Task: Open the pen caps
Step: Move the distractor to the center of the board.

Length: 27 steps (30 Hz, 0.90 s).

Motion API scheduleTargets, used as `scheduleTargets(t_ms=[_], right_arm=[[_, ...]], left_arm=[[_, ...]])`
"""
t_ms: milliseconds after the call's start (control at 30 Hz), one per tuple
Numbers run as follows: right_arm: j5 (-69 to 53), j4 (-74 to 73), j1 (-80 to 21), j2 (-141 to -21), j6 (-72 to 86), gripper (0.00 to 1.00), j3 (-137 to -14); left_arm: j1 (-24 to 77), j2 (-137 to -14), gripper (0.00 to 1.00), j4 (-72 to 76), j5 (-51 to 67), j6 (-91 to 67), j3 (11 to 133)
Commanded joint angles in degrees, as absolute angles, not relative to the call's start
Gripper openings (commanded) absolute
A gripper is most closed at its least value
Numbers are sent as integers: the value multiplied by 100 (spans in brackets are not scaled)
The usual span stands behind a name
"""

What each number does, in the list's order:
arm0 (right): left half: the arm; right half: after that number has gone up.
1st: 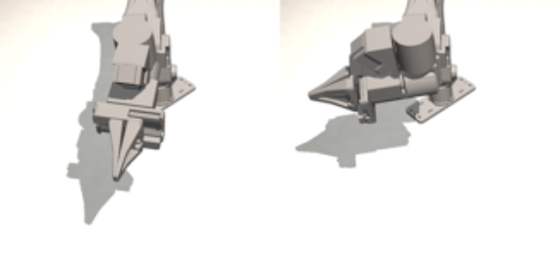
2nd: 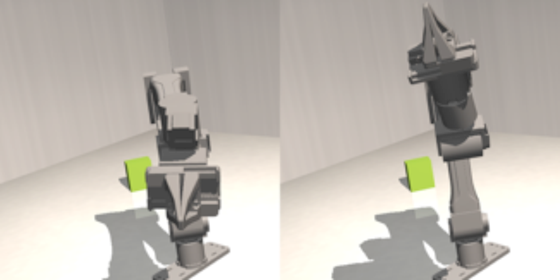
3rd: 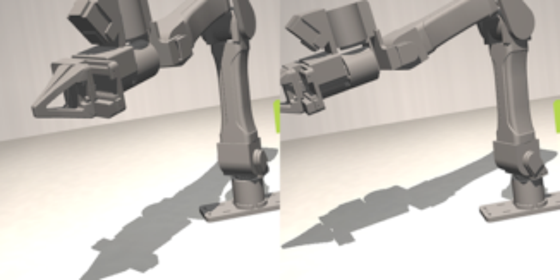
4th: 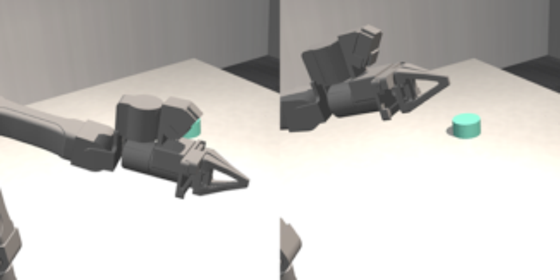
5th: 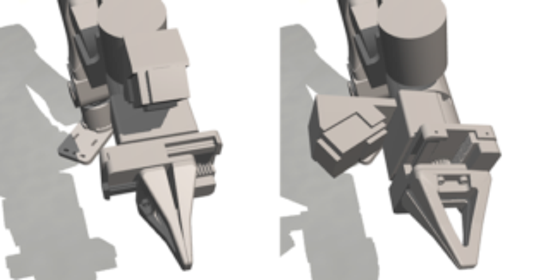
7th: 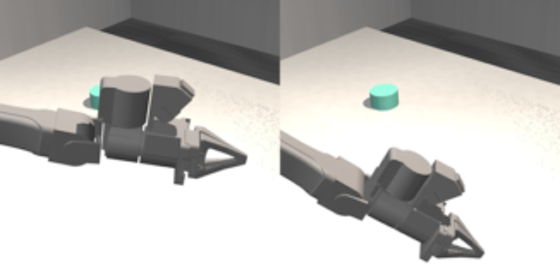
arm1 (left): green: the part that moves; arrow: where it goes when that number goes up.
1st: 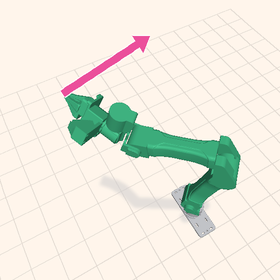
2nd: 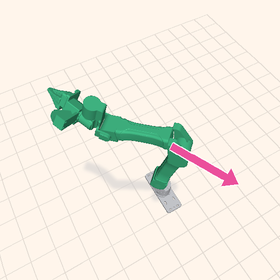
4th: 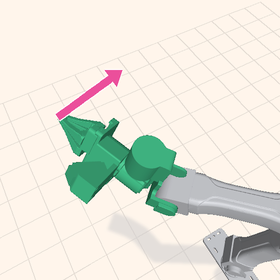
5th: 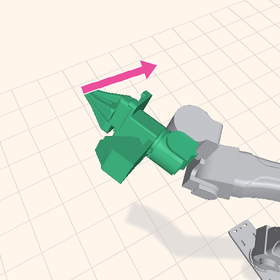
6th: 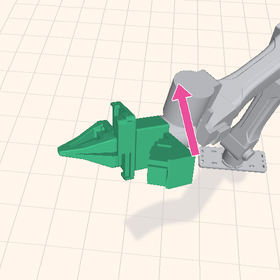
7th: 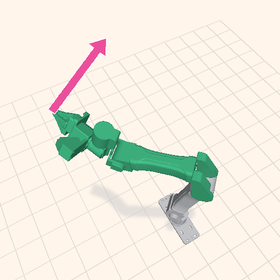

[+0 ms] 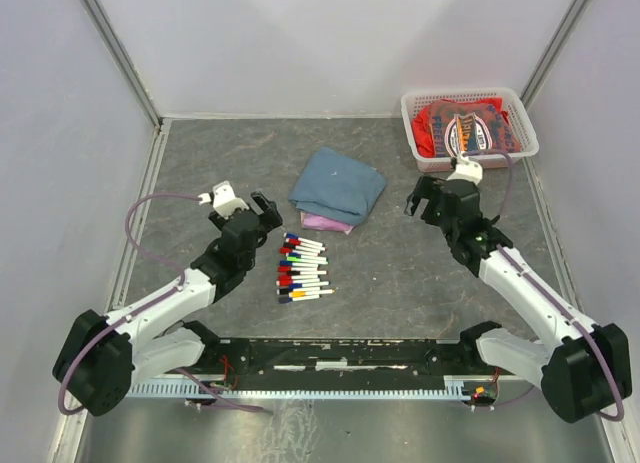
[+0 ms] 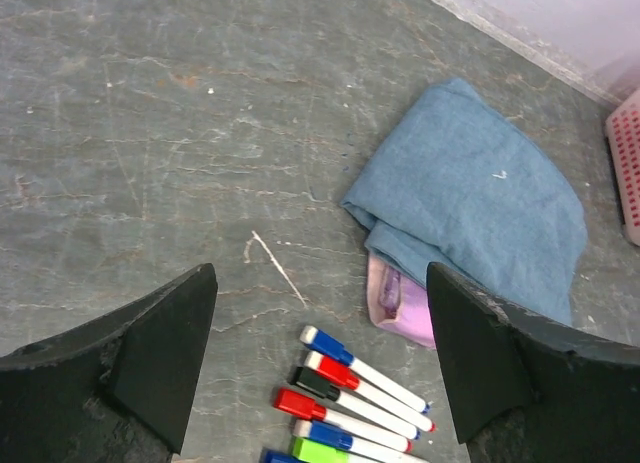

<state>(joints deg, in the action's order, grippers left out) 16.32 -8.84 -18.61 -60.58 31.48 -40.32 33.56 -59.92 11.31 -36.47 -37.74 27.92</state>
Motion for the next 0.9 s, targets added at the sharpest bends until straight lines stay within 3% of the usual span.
scheduleTargets(t_ms=[0, 167, 333, 400, 500, 600, 867], right_arm=[[2173, -985, -2416, -6230, 2590, 99, -4584], [1572, -683, -2916, -6463, 2116, 93, -4765], [1043, -656, -3467, -6970, 1780, 71, -5225], [841, -695, -3683, -7222, 1689, 58, -5494], [630, -792, -3999, -7676, 1625, 42, -5919], [529, -871, -4243, -8199, 1609, 36, -6344], [59, -979, -4549, -9545, 1770, 34, -7179]], left_arm=[[3753, -5992, 91, 1172, -4315, -3556, 3164], [4299, -5746, 87, 652, -4393, -4140, 3123], [4943, -5281, 73, 94, -4476, -4850, 2872], [5181, -5033, 59, -130, -4495, -5034, 2790], [5432, -4661, 25, -531, -4527, -5342, 2664], [5588, -4431, 6, -984, -4463, -5733, 2521], [6160, -4468, 3, -1288, -4208, -6440, 2174]])
